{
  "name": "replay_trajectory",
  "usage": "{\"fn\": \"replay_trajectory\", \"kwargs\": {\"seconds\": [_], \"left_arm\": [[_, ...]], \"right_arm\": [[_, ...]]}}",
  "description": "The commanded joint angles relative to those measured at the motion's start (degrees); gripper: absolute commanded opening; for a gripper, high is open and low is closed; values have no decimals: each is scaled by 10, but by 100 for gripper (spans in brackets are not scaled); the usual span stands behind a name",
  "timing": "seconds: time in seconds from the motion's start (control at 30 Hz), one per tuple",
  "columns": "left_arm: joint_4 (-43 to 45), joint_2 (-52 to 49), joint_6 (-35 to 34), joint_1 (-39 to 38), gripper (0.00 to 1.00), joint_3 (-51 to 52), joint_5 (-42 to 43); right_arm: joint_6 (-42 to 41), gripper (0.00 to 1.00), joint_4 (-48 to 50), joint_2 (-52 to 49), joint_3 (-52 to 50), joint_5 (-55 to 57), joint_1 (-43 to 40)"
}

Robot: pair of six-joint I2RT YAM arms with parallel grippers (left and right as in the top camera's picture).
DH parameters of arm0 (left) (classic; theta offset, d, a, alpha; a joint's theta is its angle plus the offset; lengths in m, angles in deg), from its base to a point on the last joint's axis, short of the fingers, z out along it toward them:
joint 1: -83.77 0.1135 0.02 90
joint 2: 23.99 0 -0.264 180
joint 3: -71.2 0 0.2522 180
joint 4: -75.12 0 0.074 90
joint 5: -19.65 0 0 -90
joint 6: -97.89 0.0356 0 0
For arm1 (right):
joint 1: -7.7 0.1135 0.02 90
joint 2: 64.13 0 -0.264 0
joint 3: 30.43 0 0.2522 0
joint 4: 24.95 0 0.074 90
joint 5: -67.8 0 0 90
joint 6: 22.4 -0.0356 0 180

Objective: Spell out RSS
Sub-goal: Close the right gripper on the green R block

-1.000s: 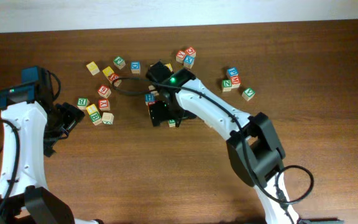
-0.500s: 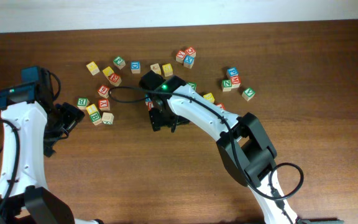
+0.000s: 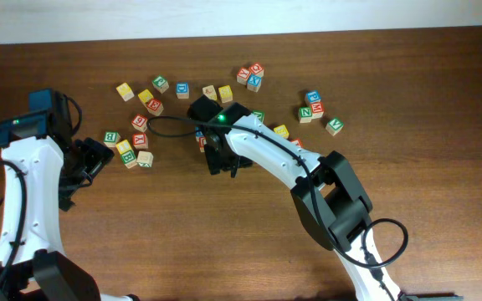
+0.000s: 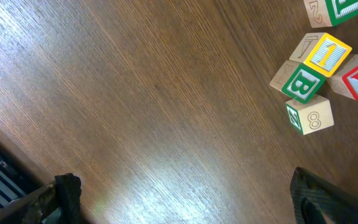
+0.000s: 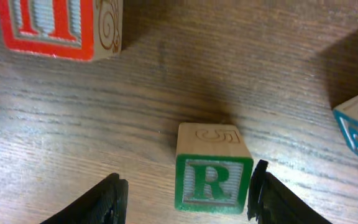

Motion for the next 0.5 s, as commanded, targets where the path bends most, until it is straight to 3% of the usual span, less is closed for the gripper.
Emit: {"fn": "replay_trajectory", "kwargs": {"seconds": [0.0, 0.47], "left_arm": [[1, -3, 5, 2, 99, 4, -2], [0, -3, 5, 2, 99, 4, -2]], "right_arm": [[-5, 56, 9, -9, -14, 9, 2], [-10, 48, 15, -9, -16, 33, -1]]}}
